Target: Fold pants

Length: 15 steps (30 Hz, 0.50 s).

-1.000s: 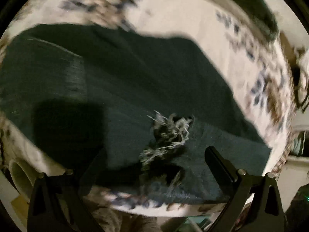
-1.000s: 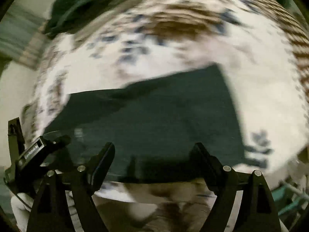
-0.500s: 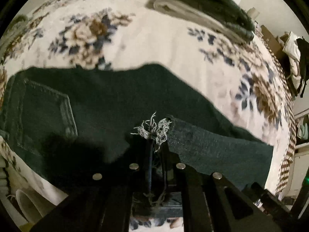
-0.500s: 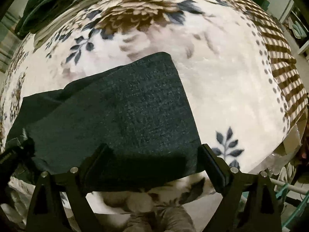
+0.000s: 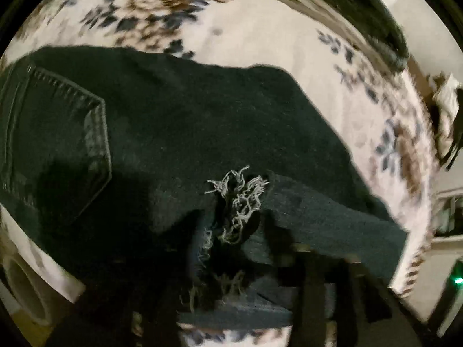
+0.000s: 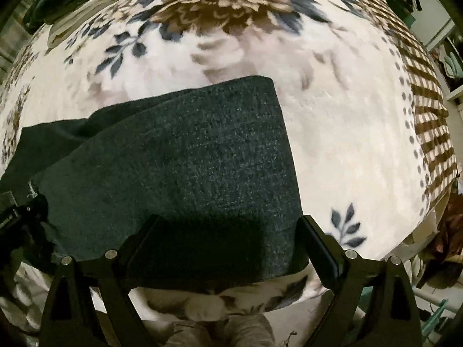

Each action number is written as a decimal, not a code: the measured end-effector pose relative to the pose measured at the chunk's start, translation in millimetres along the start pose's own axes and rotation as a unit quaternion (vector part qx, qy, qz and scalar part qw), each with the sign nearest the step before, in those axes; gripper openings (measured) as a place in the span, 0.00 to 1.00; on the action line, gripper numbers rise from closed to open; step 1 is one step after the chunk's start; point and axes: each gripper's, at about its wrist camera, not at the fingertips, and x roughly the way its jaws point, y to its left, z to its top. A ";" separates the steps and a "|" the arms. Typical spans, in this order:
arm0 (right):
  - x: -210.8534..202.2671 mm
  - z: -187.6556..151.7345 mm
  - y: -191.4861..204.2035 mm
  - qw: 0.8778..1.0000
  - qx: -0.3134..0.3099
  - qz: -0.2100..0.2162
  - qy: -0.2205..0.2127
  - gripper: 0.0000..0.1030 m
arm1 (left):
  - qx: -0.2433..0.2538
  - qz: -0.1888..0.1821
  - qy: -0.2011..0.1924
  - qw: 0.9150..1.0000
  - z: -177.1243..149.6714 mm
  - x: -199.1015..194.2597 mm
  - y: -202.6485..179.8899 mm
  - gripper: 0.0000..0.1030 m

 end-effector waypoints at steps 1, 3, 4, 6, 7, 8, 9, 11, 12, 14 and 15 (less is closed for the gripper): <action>-4.2 5.3 -0.6 1.000 0.002 0.005 0.000 0.93 | -0.010 -0.015 -0.004 1.000 0.0 -8.0 4.9 0.69; -13.0 7.8 6.7 1.000 0.000 0.016 -0.003 0.93 | -0.047 -0.043 -0.024 0.998 -2.4 -35.4 21.6 0.74; -18.0 8.9 12.6 1.000 -0.003 0.021 -0.006 0.93 | -0.069 -0.056 -0.033 0.995 -4.1 -48.4 32.6 0.74; -26.5 9.3 26.5 0.999 -0.011 0.037 -0.014 0.93 | -0.127 -0.078 -0.057 0.987 -8.6 -78.2 63.3 0.75; -29.3 9.6 37.3 0.999 -0.018 0.049 -0.015 0.93 | -0.158 -0.088 -0.068 0.981 -10.9 -91.0 83.1 0.75; -30.4 10.5 49.3 0.998 -0.024 0.061 -0.014 0.93 | -0.178 -0.089 -0.074 0.977 -12.1 -97.0 96.3 0.76; -30.9 11.4 59.6 0.997 -0.030 0.071 -0.013 0.93 | -0.211 -0.085 -0.081 0.970 -14.8 -104.2 120.0 0.76; -29.6 14.2 89.5 0.995 -0.047 0.093 -0.008 0.93 | -0.263 -0.081 -0.096 0.957 -18.3 -109.1 163.3 0.76; -30.2 13.3 101.5 0.994 -0.053 0.099 -0.007 0.93 | -0.288 -0.070 -0.100 0.950 -18.7 -107.3 186.8 0.76; -27.4 13.0 131.3 0.992 -0.068 0.110 -0.004 0.93 | -0.336 -0.074 -0.108 0.933 -18.4 -99.1 224.8 0.76; -25.2 12.9 144.7 0.990 -0.073 0.116 -0.004 0.93 | -0.354 -0.082 -0.124 0.923 -18.2 -93.5 243.7 0.76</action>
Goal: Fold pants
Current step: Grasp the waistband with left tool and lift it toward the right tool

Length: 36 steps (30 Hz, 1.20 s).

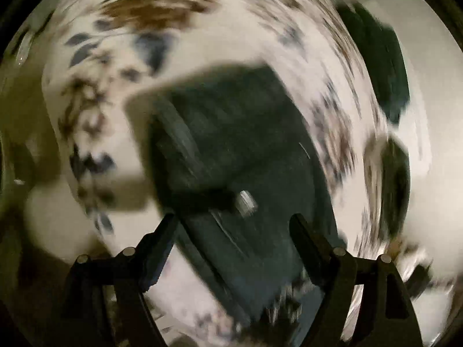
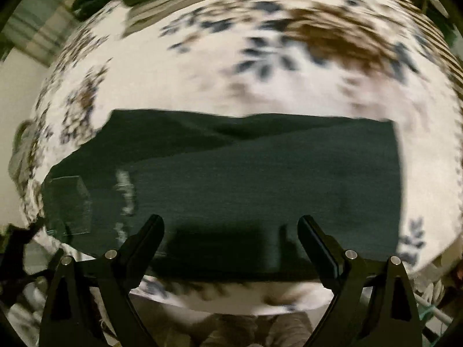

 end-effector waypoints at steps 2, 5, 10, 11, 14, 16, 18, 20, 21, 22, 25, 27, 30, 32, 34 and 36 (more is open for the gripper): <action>6.6 -0.9 18.8 1.000 -0.008 0.005 0.000 0.93 | -0.026 0.004 -0.007 1.000 13.2 18.1 15.9 0.75; 20.5 -2.2 42.0 1.000 -0.017 0.011 0.001 0.93 | -0.057 -0.014 -0.023 0.998 31.5 33.7 26.8 0.74; 33.9 0.0 54.8 1.000 -0.017 0.018 0.008 0.93 | -0.067 -0.013 -0.042 0.997 44.0 36.3 22.4 0.74; 34.8 0.1 53.4 1.000 -0.016 0.019 0.010 0.93 | -0.069 -0.017 -0.048 0.996 44.6 35.6 23.6 0.74; 33.5 0.1 48.8 1.000 -0.011 0.020 0.010 0.93 | -0.062 -0.017 -0.065 0.996 41.6 33.3 21.6 0.46; 30.9 0.0 44.2 1.000 -0.011 0.016 0.008 0.93 | -0.054 -0.021 -0.067 0.996 40.4 31.9 22.3 0.35; 29.2 0.4 37.0 1.000 -0.006 0.008 0.006 0.93 | -0.031 -0.013 -0.077 0.996 38.8 34.4 9.4 0.30; 28.0 0.4 28.6 1.000 -0.004 -0.006 0.006 0.93 | -0.016 -0.010 -0.083 0.996 37.4 32.8 1.1 0.28; 28.3 0.6 26.1 1.000 -0.003 -0.012 0.006 0.93 | -0.010 -0.009 -0.085 0.996 36.8 31.9 -2.0 0.27; 29.7 1.3 23.0 1.000 -0.001 -0.021 0.007 0.93 | -0.004 -0.008 -0.087 0.996 36.1 29.3 -3.8 0.27; 33.9 3.7 15.3 0.999 0.000 -0.044 0.011 0.93 | 0.023 -0.015 -0.098 0.995 32.2 14.9 -16.6 0.25; 34.3 6.4 10.5 0.999 0.007 -0.052 0.010 0.93 | 0.048 -0.018 -0.107 0.993 27.1 2.7 -29.0 0.25; 29.0 8.8 2.9 0.999 0.017 -0.050 0.003 0.93 | 0.100 -0.031 -0.123 0.987 13.8 -21.7 -59.2 0.25; 22.7 9.9 -3.1 0.999 0.021 -0.050 -0.002 0.93 | 0.145 -0.043 -0.131 0.980 -0.9 -38.0 -85.3 0.25; 16.9 9.6 -9.8 0.998 0.024 -0.050 -0.005 0.93 | 0.203 -0.058 -0.134 0.968 -23.0 -52.5 -117.6 0.25; 11.4 8.3 -18.2 0.998 0.031 -0.051 -0.007 0.93 | 0.258 -0.083 -0.122 0.955 -52.0 -61.5 -151.2 0.24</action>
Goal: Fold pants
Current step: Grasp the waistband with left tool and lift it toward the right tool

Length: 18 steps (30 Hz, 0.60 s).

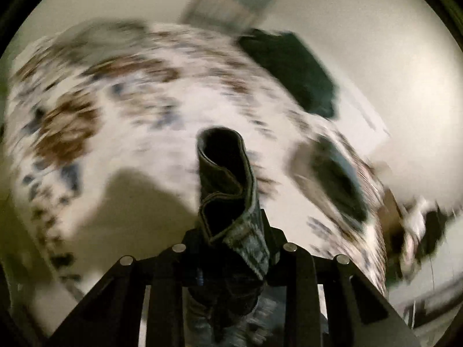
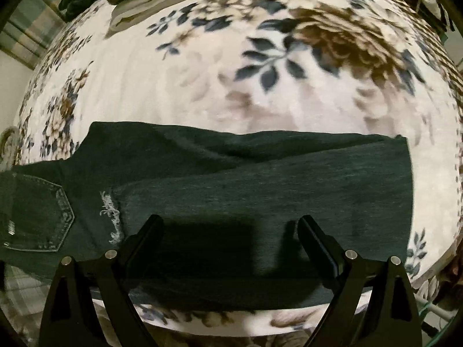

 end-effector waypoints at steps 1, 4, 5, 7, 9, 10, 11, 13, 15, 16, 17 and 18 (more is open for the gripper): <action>-3.3 -0.9 -6.2 1.000 0.007 0.000 0.000 0.93 | 0.027 -0.010 0.005 1.000 -5.4 -1.5 -20.1 0.24; -13.8 -5.0 -28.1 1.000 0.028 0.002 -0.003 0.93 | 0.105 -0.053 0.045 0.992 -39.5 6.5 -84.6 0.24; -17.8 -6.9 -36.1 0.999 0.034 0.000 -0.004 0.93 | 0.118 -0.061 0.057 0.990 -50.1 11.1 -97.2 0.24; -26.1 -10.4 -53.8 0.999 0.045 -0.003 -0.006 0.93 | 0.145 -0.075 0.091 0.982 -80.9 27.2 -124.1 0.24; -34.1 -14.6 -74.6 0.998 0.055 -0.010 -0.009 0.92 | 0.170 -0.078 0.130 0.974 -116.2 52.0 -144.6 0.24; -37.1 -16.7 -86.8 0.998 0.060 -0.013 -0.009 0.92 | 0.178 -0.075 0.144 0.971 -129.8 63.1 -150.5 0.24; -38.8 -18.2 -96.2 0.998 0.065 -0.016 -0.009 0.93 | 0.183 -0.072 0.156 0.968 -139.9 72.0 -153.6 0.24; -41.0 -19.7 -117.4 0.997 0.073 -0.020 -0.006 0.93 | 0.196 -0.058 0.183 0.962 -164.9 93.8 -158.4 0.24; -42.6 -19.5 -135.9 0.996 0.082 -0.021 -0.004 0.93 | 0.204 -0.042 0.219 0.953 -184.7 117.7 -159.0 0.24; -43.6 -19.4 -142.4 0.996 0.085 -0.021 -0.005 0.93 | 0.206 -0.036 0.233 0.950 -191.1 125.7 -158.6 0.24; -44.7 -18.2 -149.0 0.996 0.088 -0.021 -0.006 0.93 | 0.206 -0.034 0.241 0.948 -196.1 128.1 -159.7 0.24; -46.6 -16.7 -154.7 0.996 0.090 -0.022 -0.008 0.93 | 0.211 -0.028 0.246 0.946 -199.6 134.1 -158.9 0.24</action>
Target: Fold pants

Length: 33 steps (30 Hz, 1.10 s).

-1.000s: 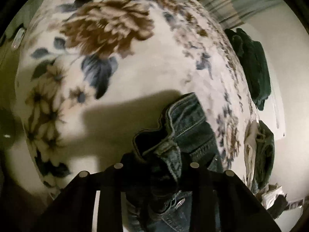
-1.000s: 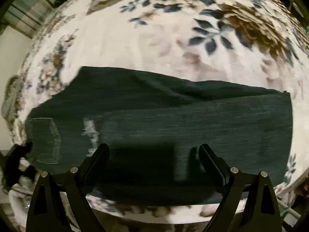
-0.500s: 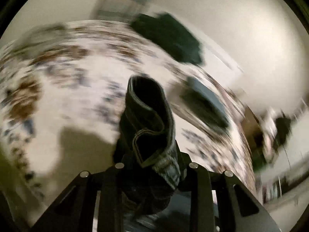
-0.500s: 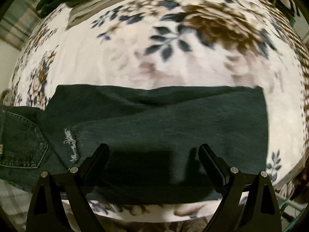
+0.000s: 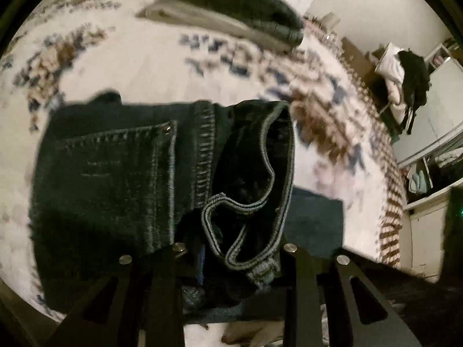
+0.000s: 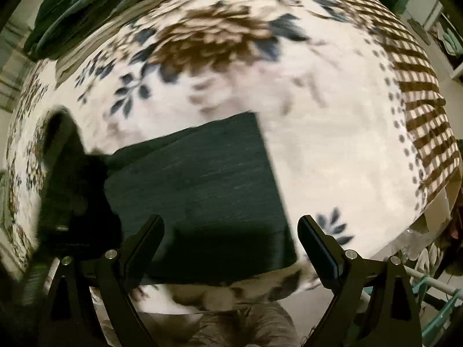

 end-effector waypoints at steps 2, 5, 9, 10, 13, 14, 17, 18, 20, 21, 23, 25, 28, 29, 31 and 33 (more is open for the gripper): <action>-3.1 4.6 -6.9 1.000 0.001 0.000 -0.005 0.93 | 0.010 0.005 0.005 1.000 -2.9 2.3 -5.5 0.24; -4.2 8.7 -3.8 1.000 -0.001 0.001 -0.006 0.93 | 0.007 0.009 0.013 1.000 -3.0 4.5 -5.5 0.25; -5.6 11.5 1.2 1.000 -0.004 0.006 -0.004 0.93 | -0.002 0.006 0.028 1.000 -0.3 9.3 -4.0 0.27; -6.8 10.7 3.3 1.000 -0.006 0.008 -0.004 0.93 | -0.005 0.010 0.037 0.999 2.4 9.2 -4.9 0.27; -5.4 13.4 11.3 1.000 -0.014 0.016 -0.003 0.93 | -0.009 0.029 0.058 0.998 8.8 5.9 -10.3 0.30; -5.7 13.8 13.6 1.000 -0.017 0.020 -0.004 0.93 | -0.012 0.035 0.067 0.997 11.1 3.0 -12.1 0.32; -10.7 16.0 16.3 0.999 -0.019 0.039 -0.009 0.93 | -0.025 0.040 0.083 0.995 17.8 -9.9 -15.4 0.47; -12.4 17.1 17.2 0.999 -0.020 0.047 -0.010 0.93 | -0.032 0.038 0.088 0.995 19.1 -14.4 -15.2 0.52; -16.1 19.8 19.6 0.998 -0.020 0.065 -0.012 0.93 | -0.039 0.043 0.090 0.994 20.5 -27.0 -14.2 0.63; -17.7 20.7 20.8 0.997 -0.021 0.072 -0.012 0.93 | -0.041 0.047 0.086 0.994 21.3 -32.6 -13.5 0.64; -20.9 22.7 25.1 0.996 -0.024 0.091 -0.010 0.93 | -0.044 0.063 0.071 0.995 23.4 -48.2 -8.7 0.68; -21.9 25.0 33.0 0.994 -0.033 0.108 -0.006 0.93 | -0.048 0.078 0.062 0.994 25.5 -57.3 -1.2 0.75; -16.6 28.4 49.6 0.990 -0.049 0.133 0.001 0.93 | -0.058 0.103 0.056 0.991 27.1 -63.3 15.2 0.75; -11.1 30.1 56.4 0.988 -0.054 0.143 0.009 0.92 | -0.060 0.112 0.056 0.990 27.2 -63.8 21.0 0.75; 4.1 33.2 69.6 0.985 -0.061 0.159 0.027 0.92 | -0.063 0.132 0.056 0.988 26.7 -63.3 33.8 0.75; 22.6 36.3 81.2 0.982 -0.063 0.170 0.045 0.93 | -0.070 0.150 0.055 0.985 25.9 -62.3 47.7 0.75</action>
